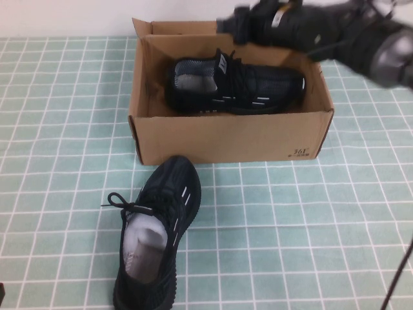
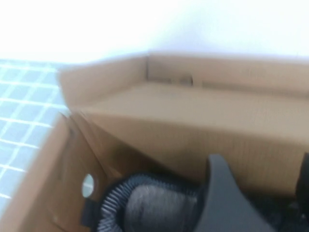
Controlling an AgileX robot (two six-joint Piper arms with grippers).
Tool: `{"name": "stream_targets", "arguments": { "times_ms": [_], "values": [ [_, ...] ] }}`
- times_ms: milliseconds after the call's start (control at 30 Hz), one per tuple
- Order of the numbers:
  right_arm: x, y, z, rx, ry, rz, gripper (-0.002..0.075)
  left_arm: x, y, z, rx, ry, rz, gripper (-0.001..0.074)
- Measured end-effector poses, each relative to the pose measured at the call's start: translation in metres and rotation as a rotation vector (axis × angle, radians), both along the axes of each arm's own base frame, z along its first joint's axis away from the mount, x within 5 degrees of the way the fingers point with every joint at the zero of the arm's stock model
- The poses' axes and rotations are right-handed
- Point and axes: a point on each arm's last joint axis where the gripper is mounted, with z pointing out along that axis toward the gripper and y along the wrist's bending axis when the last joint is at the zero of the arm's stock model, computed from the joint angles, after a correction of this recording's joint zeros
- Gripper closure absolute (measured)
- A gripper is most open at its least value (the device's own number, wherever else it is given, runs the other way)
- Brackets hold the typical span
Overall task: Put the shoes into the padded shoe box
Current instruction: Place the shoe in the shoe box, then pick up the shoe from the table
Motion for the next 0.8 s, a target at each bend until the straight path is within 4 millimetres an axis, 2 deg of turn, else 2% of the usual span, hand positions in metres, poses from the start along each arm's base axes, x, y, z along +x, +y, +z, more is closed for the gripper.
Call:
{"name": "stream_targets", "arguments": {
  "times_ms": [167,233,400,533,633,733,800],
  "values": [
    [-0.036,-0.019,0.049,-0.131,-0.059,0.007,0.0445,0.0,0.0,0.0,0.0,0.0,0.0,0.0741],
    [-0.052,-0.029,0.064,-0.206,-0.057,0.005,0.0501,0.0,0.0,0.0,0.0,0.0,0.0,0.0741],
    [-0.098,-0.058,0.099,-0.378,-0.038,-0.032,0.0734,0.0,0.0,0.0,0.0,0.0,0.0,0.0741],
    [-0.125,-0.077,0.114,-0.479,-0.011,-0.054,0.0733,0.0,0.0,0.0,0.0,0.0,0.0,0.0741],
    [-0.15,-0.088,0.124,-0.459,-0.065,-0.057,0.0733,0.0,0.0,0.0,0.0,0.0,0.0,0.0741],
    [-0.175,-0.097,0.119,-0.437,-0.082,-0.044,0.0733,0.0,0.0,0.0,0.0,0.0,0.0,0.0741],
    [-0.194,-0.104,0.105,-0.422,-0.067,-0.025,0.0734,0.0,0.0,0.0,0.0,0.0,0.0,0.0741]
  ]
}}
